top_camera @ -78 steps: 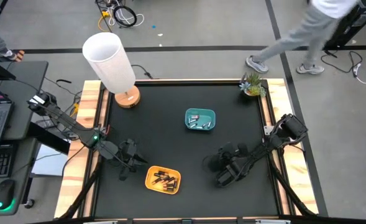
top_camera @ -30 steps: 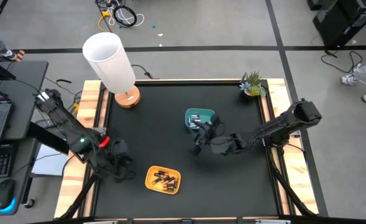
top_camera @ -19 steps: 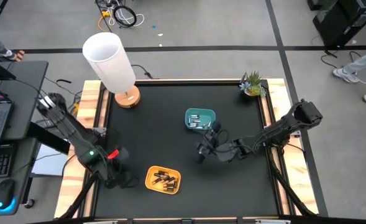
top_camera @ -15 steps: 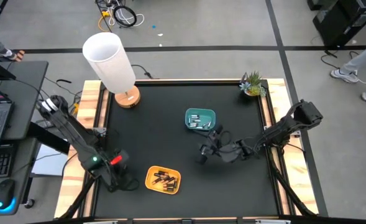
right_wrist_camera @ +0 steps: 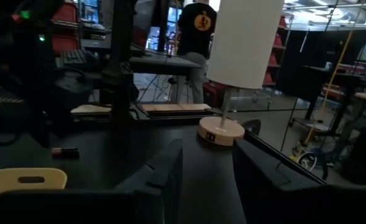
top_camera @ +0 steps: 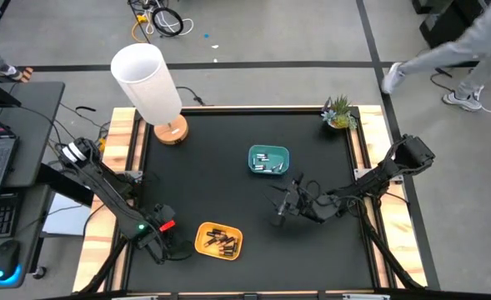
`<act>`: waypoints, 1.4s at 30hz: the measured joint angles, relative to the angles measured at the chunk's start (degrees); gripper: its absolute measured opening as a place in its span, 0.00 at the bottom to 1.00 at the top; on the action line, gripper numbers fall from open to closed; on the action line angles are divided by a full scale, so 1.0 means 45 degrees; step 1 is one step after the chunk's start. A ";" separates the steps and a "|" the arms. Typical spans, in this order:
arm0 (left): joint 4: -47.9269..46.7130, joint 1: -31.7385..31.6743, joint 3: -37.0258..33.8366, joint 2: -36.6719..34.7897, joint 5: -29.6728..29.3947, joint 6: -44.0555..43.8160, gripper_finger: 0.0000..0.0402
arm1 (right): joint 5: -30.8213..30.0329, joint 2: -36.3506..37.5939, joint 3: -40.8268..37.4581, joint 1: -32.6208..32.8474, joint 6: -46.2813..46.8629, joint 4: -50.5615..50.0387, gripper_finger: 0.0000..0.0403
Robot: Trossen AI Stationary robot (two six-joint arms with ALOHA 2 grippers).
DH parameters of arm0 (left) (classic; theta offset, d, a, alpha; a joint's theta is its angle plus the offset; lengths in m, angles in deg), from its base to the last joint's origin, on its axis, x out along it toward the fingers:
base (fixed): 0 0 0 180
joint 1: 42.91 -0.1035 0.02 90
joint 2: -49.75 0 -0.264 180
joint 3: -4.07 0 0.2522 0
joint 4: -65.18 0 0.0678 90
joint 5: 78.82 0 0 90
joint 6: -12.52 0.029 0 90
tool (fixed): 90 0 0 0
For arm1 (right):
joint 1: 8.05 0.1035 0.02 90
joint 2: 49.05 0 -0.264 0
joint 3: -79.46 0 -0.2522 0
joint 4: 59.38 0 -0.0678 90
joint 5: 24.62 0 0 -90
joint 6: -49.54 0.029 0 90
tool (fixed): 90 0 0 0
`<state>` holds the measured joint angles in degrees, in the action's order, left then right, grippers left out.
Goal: Sort batteries
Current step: Put the black battery into the yellow bin
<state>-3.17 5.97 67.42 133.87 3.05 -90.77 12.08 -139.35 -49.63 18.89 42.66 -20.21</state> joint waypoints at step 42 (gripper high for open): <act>-0.0120 -0.0013 0.1927 0.0241 -0.6111 0.2612 0.13 | 0.0209 -0.0015 -0.0010 0.0486 -0.0421 0.0320 0.30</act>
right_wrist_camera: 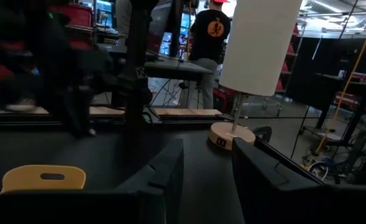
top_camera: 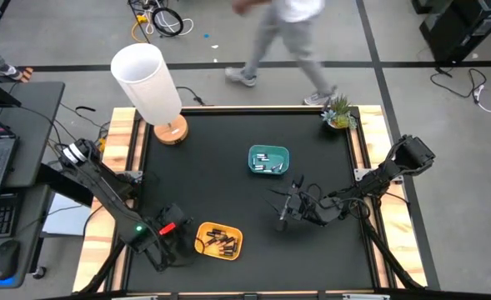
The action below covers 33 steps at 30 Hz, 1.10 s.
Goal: Sort batteries
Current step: Put the black battery into the yellow bin, then put the silver battery into the blue bin
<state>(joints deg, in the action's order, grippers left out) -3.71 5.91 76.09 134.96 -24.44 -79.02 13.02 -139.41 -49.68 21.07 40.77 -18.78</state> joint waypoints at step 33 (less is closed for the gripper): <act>0.5881 -0.2519 0.2598 0.2390 -0.1043 1.1243 0.47 | -0.0331 0.0000 0.0000 0.1038 0.2947 -0.1456 0.30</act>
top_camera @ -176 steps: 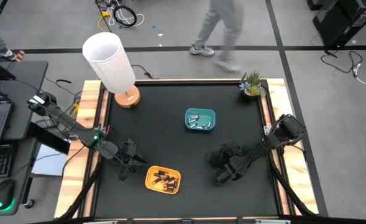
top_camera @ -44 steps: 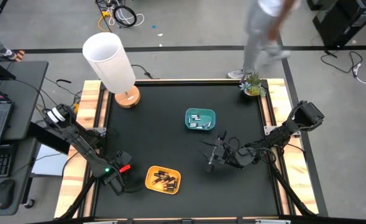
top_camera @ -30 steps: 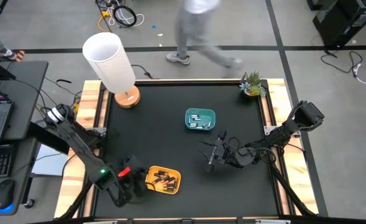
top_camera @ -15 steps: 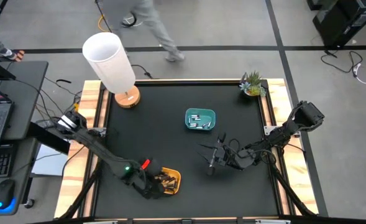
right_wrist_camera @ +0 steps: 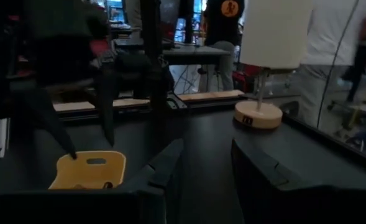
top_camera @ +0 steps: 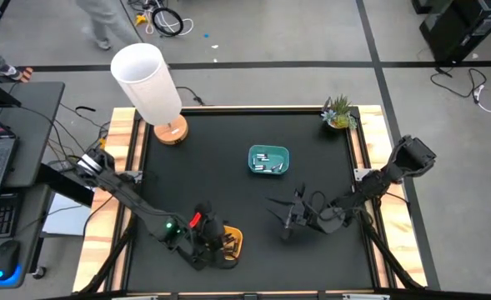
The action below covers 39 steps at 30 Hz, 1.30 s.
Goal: Sort batteries
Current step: Put the silver battery into the blue bin
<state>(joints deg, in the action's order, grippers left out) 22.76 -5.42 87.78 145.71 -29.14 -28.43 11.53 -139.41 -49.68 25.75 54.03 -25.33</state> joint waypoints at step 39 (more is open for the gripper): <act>1.7441 -0.5591 -0.7070 -0.0632 0.4445 1.0705 0.19 | 0.3142 0.4387 0.3424 -0.6359 0.1852 -1.2980 0.17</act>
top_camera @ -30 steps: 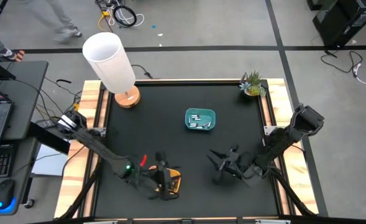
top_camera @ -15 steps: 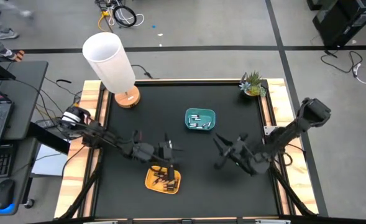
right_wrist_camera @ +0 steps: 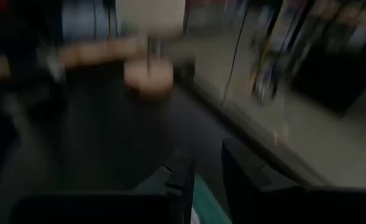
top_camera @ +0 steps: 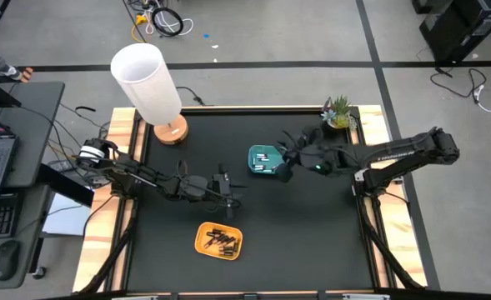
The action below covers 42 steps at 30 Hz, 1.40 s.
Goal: Sort batteries
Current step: Put the silver battery into the blue bin
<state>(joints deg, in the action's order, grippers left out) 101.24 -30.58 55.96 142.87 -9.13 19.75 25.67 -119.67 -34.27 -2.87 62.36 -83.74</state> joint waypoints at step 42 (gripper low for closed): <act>-0.1947 -0.0410 -0.2760 -0.3908 0.0934 0.1635 0.19 | 1.0744 -0.8557 -0.1372 -0.1742 -0.0600 -1.6067 0.82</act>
<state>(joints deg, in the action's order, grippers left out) 92.48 -32.43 43.55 125.28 -4.93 27.10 74.02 -158.18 -40.45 -10.71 59.66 -156.04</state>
